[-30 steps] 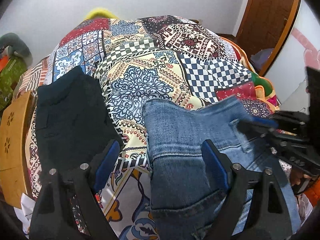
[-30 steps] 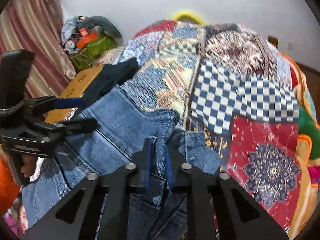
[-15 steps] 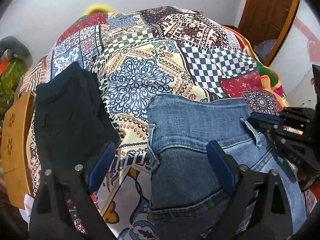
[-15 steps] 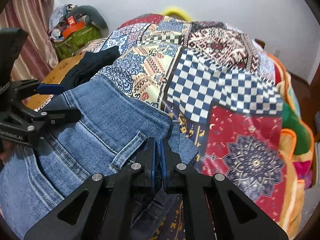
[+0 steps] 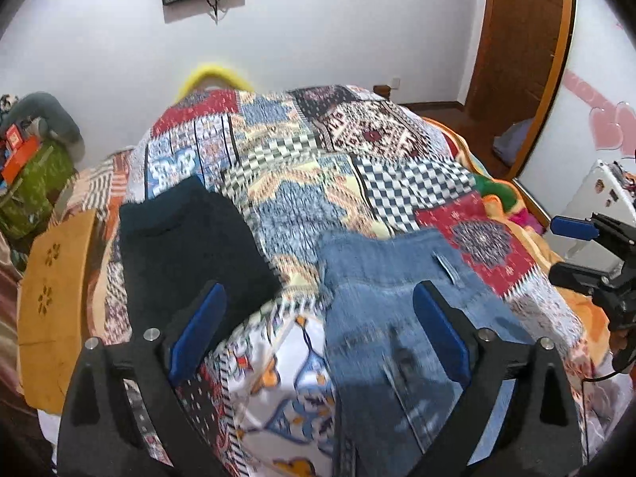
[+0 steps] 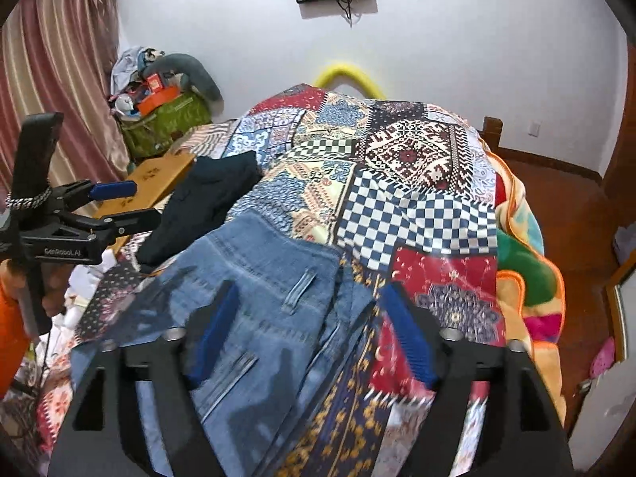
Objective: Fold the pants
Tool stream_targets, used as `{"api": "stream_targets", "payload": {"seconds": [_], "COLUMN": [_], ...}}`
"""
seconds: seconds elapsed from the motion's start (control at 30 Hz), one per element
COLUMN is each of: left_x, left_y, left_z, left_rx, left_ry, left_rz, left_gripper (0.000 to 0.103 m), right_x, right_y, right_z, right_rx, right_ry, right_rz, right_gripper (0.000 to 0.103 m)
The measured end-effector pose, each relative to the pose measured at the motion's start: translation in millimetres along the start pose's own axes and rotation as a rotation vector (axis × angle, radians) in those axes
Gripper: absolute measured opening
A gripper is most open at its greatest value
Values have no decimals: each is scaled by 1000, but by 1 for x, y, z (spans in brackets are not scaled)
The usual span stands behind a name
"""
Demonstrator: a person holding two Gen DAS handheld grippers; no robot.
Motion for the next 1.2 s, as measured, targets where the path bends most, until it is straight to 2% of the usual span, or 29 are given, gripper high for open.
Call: {"api": "stream_targets", "payload": {"seconds": [0.1, 0.23, 0.37, 0.6, 0.73, 0.77, 0.9, 0.97, 1.03, 1.13, 1.2], "left_x": [2, 22, 44, 75, 89, 90, 93, 92, 84, 70, 60], "left_y": [20, 53, 72, 65, 60, 57, 52, 50, 47, 48, 49], "left_z": [-6, -19, -27, -32, -41, -43, -51, -52, -55, -59, -58], "left_rx": [3, -3, -28, -94, -124, -116, -119, -125, -73, -32, -38], "left_ry": [36, 121, 166, 325, 441, 455, 511, 524, 496, 453, 439], "left_rz": [40, 139, 222, 318, 332, 328, 326, 323, 286, 254, 231], "left_gripper": [97, 97, 101, 102, 102, 101, 85, 75, 68, 64, 57], "right_x": [-6, 10, 28, 53, 67, 70, 79, 81, 79, 67, 59], "right_y": [17, 51, 78, 86, 86, 85, 79, 76, 73, 70, 70], "right_z": [4, 1, -2, -6, -7, -7, -7, -8, -9, -7, 0], "right_rx": [18, 82, 167, 262, 305, 313, 330, 328, 328, 293, 244], "right_ry": [-26, -42, -74, -162, -228, -239, -265, -263, -258, -246, -231], "right_rz": [25, 120, 211, 273, 304, 303, 306, 299, 293, 261, 246], "right_gripper": [84, 84, 84, 84, 85, 85, 84, 80, 60, 44, 39]}}
Point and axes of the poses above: each gripper's, at about its wrist camera, not at the fingertips, and x roughly the way its jaws point, z to its left, y to its underside, the point moved 7 cm from there along x, roughly the way its jaws point, and after that the axes turned 10 degrees about x, right-handed, at the moved point
